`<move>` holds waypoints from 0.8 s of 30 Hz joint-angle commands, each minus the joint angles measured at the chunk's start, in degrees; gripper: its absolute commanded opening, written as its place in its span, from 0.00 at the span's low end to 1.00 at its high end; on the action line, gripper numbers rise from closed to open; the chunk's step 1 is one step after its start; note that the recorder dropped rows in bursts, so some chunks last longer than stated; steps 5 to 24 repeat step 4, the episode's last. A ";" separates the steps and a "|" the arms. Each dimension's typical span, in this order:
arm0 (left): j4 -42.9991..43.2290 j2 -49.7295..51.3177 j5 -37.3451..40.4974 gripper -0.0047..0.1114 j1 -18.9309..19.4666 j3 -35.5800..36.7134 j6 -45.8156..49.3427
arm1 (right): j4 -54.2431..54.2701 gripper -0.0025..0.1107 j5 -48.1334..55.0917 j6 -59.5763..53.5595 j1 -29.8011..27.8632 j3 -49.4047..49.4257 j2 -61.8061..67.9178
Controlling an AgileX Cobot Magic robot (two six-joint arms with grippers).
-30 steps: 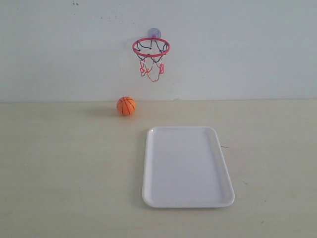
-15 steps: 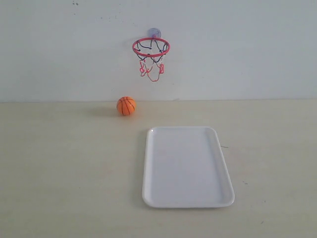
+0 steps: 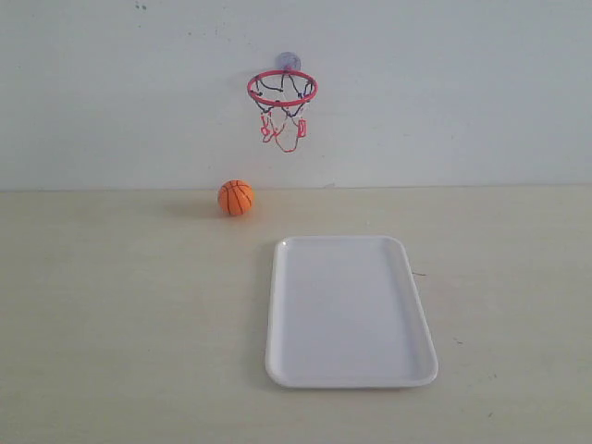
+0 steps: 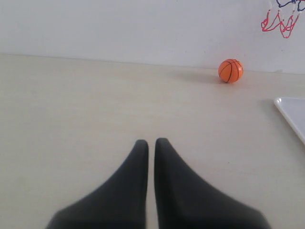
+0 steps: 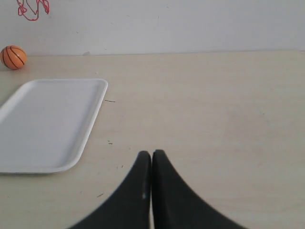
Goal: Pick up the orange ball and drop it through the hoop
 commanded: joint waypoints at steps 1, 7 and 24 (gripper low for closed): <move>-0.20 -0.11 -0.45 0.08 0.15 0.23 -0.39 | -0.46 0.02 -0.50 0.23 0.05 0.00 -0.31; -0.20 -0.11 -0.45 0.08 0.15 0.23 -0.39 | -0.46 0.02 -0.50 0.23 0.05 0.00 -0.31; -0.20 -0.11 -0.45 0.08 0.15 0.23 -0.39 | -0.46 0.02 -0.50 0.23 0.05 0.00 -0.31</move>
